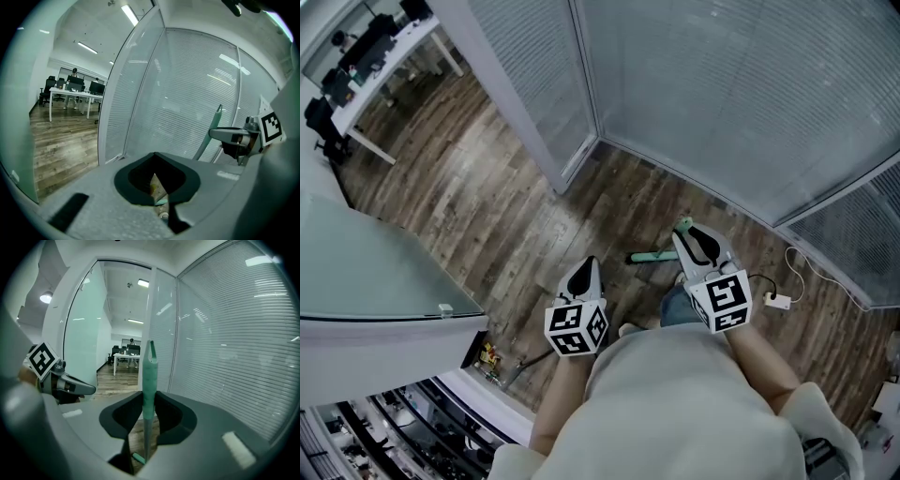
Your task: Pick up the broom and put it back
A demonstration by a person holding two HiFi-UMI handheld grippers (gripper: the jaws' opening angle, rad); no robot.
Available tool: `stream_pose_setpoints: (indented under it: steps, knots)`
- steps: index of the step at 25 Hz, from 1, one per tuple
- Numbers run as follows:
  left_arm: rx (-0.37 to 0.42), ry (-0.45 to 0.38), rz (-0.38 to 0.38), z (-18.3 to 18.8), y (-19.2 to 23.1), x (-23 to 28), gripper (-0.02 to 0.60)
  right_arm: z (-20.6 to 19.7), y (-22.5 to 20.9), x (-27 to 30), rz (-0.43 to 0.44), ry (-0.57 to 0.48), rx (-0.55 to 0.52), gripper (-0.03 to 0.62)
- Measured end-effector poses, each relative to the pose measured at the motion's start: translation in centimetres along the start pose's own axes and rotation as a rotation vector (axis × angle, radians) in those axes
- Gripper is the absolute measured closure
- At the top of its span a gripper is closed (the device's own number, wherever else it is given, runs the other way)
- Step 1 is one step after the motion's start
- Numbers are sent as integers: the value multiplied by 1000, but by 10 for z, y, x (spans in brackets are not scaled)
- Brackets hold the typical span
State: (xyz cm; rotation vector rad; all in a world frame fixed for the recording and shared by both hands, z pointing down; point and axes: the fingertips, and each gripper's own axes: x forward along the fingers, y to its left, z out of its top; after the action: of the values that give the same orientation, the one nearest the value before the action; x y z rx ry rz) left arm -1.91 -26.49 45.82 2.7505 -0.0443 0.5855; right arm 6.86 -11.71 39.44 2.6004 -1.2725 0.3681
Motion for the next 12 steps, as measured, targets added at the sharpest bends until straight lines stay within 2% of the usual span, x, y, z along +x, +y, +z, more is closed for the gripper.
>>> stream_pose_setpoints:
  steps: [12]
  knots:
    - [16,14,28,25,-51,79,577,-6,-100,13,1,-5,32,499]
